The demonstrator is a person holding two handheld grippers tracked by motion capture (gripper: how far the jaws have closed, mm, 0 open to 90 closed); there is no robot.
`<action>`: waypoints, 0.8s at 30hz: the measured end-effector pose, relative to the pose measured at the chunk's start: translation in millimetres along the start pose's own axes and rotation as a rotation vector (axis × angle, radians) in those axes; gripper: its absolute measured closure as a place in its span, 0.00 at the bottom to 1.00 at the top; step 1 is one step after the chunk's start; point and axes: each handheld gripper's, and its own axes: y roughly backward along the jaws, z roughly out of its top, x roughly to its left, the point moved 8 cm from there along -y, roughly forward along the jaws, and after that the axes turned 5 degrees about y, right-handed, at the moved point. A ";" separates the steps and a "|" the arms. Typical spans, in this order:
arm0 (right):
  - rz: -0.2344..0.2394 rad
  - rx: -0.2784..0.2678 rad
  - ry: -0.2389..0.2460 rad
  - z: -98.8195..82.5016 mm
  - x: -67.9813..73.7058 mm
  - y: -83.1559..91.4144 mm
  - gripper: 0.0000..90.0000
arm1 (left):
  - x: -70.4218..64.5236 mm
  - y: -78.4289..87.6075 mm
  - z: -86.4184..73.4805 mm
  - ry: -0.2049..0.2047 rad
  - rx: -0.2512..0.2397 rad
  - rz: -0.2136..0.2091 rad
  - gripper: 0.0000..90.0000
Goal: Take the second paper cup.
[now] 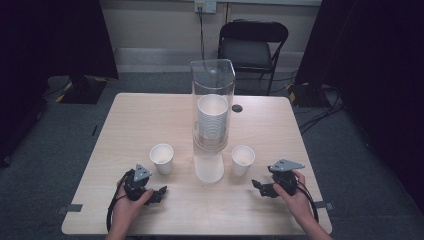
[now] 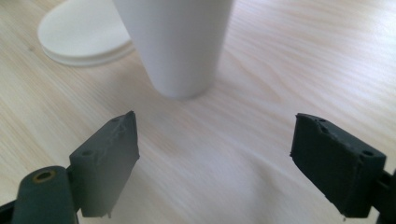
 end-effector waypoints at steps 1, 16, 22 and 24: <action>-0.003 0.001 -0.004 -3.3 -2.3 2.4 0.16 | -0.1 -0.1 0.0 0.001 -0.001 0.000 0.08; -0.011 0.013 -0.033 -38.1 -23.8 32.4 0.16 | 0.1 0.0 0.0 -0.001 0.001 0.000 0.08; -0.016 0.024 -0.037 -50.7 -28.0 40.1 0.16 | 0.0 0.0 -0.1 -0.001 0.000 0.000 0.08; -0.016 0.029 -0.032 -54.6 -29.1 42.2 0.16 | 0.0 0.0 0.0 -0.001 0.000 0.000 0.08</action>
